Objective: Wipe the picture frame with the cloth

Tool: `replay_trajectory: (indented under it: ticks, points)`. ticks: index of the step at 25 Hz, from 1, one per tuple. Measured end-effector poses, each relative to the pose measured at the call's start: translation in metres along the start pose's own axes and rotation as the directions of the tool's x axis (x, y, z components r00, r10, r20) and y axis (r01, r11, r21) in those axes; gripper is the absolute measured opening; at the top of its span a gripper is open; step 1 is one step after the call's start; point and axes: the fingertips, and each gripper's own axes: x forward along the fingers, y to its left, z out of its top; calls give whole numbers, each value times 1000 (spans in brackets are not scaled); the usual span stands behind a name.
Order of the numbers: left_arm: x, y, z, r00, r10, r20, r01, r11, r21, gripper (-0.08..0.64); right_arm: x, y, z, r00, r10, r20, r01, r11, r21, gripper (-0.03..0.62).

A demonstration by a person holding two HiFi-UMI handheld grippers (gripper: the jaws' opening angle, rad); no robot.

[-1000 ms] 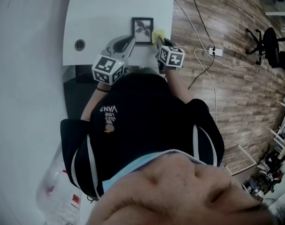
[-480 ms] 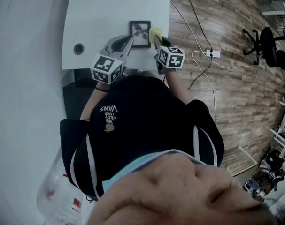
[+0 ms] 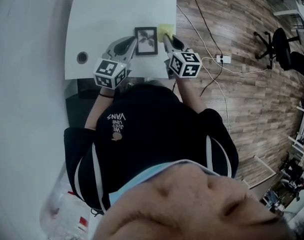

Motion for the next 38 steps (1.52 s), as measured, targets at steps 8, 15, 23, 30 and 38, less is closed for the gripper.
replay_trajectory:
  ticks: [8, 15, 23, 30, 38]
  points:
    - [-3, 8, 5, 1000, 19, 16, -19, 1000, 0, 18, -18, 16, 37, 994, 44, 101, -45, 999, 0, 46]
    - [-6, 11, 6, 999, 29, 16, -29, 1000, -3, 18, -30, 28, 54, 985, 73, 154, -72, 997, -8, 46]
    - [-2, 11, 8, 999, 33, 11, -33, 999, -6, 18, -33, 29, 54, 984, 87, 154, -86, 996, -14, 46]
    - [-1, 12, 5, 999, 35, 8, -34, 999, -13, 18, -31, 31, 47, 987, 89, 137, -87, 996, -20, 46]
    - [-1, 15, 5, 999, 41, 9, -40, 999, -15, 18, -29, 33, 48, 986, 92, 136, -90, 996, -22, 46]
